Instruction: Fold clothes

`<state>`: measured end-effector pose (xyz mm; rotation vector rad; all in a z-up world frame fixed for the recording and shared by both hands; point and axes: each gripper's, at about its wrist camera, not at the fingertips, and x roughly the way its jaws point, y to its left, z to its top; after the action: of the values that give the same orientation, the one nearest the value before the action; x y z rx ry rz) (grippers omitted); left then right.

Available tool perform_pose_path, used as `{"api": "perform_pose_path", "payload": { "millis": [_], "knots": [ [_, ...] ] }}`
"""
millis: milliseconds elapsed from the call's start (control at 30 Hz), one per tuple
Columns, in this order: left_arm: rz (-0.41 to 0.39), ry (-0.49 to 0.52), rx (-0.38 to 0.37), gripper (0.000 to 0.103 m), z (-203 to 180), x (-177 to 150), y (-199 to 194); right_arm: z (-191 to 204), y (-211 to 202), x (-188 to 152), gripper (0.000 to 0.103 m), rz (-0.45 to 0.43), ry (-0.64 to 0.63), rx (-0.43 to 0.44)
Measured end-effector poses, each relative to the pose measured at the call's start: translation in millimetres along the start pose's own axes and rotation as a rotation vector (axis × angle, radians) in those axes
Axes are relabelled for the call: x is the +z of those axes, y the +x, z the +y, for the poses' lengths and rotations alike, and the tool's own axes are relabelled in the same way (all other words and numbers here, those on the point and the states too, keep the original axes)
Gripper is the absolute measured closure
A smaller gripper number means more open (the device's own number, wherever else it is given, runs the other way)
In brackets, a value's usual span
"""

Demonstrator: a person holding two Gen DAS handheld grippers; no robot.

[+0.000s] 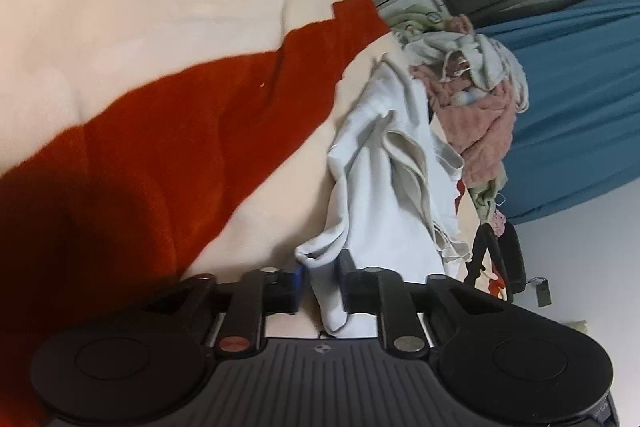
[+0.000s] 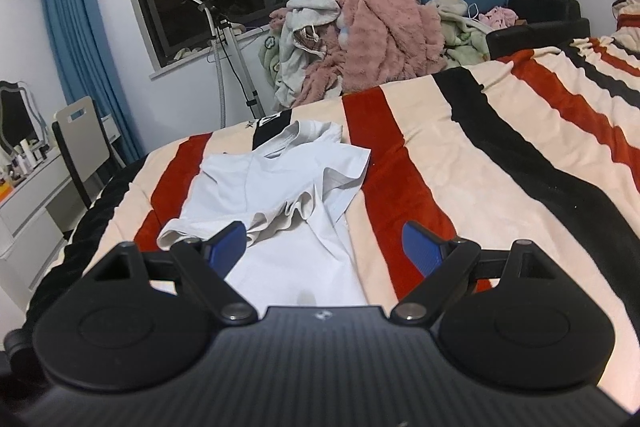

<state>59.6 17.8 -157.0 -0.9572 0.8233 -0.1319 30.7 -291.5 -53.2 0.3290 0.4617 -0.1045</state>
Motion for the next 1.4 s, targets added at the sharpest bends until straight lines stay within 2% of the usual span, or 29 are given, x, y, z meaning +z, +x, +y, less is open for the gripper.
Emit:
{"api": "perform_pose_path", "payload": {
  "millis": [67,133,200,267,333,400,500,567,667,767,867,900,967,1000,1133,1267,1400],
  "knots": [
    [0.046,-0.017,-0.022,0.063,3,1,8,-1,0,-1,0.017,0.007,0.010,0.005],
    [0.054,-0.006,-0.026,0.060,2,-1,13,-5,0,-3,0.017,0.037,0.060,0.037],
    [0.051,0.002,-0.034,0.052,-1,-2,16,-16,1,-10,0.017,0.095,0.192,0.117],
    [0.053,-0.015,-0.040,0.053,-1,0,21,-27,6,-23,0.016,0.174,0.351,0.213],
    [0.049,-0.029,-0.029,0.063,-1,3,25,-34,14,-39,0.015,0.257,0.502,0.290],
    [0.043,-0.059,-0.035,0.089,4,6,28,-36,23,-55,0.015,0.333,0.627,0.356],
    [0.020,-0.101,-0.070,0.094,7,6,25,-29,36,-75,0.015,0.423,0.743,0.421],
    [-0.005,-0.088,-0.092,0.095,4,5,20,-23,43,-86,0.015,0.468,0.803,0.460],
    [-0.049,-0.065,-0.121,0.095,-2,4,12,-20,51,-97,0.015,0.495,0.869,0.467],
    [-0.070,-0.063,-0.139,0.095,-3,4,8,-27,59,-104,0.020,0.482,0.953,0.438],
    [-0.074,-0.072,-0.135,0.095,-1,4,7,-39,65,-107,0.036,0.448,1.023,0.396],
    [-0.072,-0.076,-0.133,0.095,-1,4,7,-43,66,-105,0.039,0.426,1.033,0.380],
    [-0.069,-0.082,-0.129,0.095,0,4,8,-49,65,-103,0.055,0.386,1.035,0.340],
    [-0.066,-0.084,-0.128,0.095,0,4,9,-52,65,-102,0.059,0.366,1.034,0.320],
    [-0.070,-0.079,-0.133,0.095,-2,7,12,-48,67,-95,0.084,0.326,0.965,0.311],
    [-0.106,-0.037,-0.173,0.096,-10,6,1,-40,59,-81,0.090,0.257,0.875,0.333],
    [-0.167,0.085,-0.212,0.097,-30,-1,-26,-42,36,-71,0.092,0.166,0.783,0.361]
  ]
}}
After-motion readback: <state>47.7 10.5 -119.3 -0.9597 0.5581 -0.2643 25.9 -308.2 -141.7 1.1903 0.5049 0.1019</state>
